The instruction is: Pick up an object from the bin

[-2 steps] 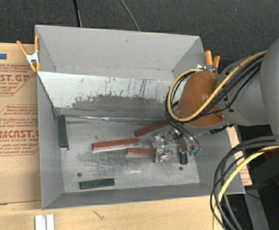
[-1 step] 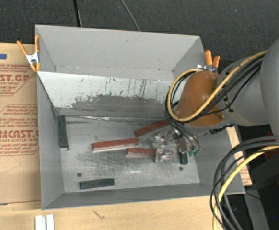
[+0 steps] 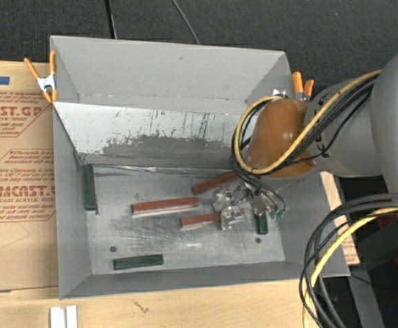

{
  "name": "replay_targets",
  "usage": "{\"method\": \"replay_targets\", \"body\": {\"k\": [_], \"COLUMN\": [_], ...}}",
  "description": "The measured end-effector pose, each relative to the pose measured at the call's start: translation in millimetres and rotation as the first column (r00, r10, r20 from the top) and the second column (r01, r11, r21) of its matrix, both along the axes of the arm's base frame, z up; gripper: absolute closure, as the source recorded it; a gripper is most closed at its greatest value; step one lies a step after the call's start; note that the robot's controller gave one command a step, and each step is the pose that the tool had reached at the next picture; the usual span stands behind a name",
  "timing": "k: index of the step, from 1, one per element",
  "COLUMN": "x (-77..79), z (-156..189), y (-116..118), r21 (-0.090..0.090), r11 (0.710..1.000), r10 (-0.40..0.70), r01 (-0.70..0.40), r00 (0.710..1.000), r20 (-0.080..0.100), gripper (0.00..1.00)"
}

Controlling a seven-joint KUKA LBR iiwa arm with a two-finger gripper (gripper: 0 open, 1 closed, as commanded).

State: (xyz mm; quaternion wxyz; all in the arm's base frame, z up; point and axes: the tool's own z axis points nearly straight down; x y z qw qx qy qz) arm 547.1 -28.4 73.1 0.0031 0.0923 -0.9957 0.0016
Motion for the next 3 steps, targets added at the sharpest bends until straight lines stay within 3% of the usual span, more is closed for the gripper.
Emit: {"method": "replay_targets", "body": {"k": [1,2,3], "x": [-14.4,-14.5,-6.8], "z": [125.3,125.3,165.7], "y": [-24.4,-24.4,-30.1], "r21": [0.004,0.004,0.004], "r11": [1.000,1.000,0.992], "r10": [0.020,0.019,0.127], "r01": [-0.020,-0.019,-0.127], "r00": [1.000,1.000,0.992], "r20": [0.008,0.008,0.005], "gripper": [1.00,1.00,1.00]}}
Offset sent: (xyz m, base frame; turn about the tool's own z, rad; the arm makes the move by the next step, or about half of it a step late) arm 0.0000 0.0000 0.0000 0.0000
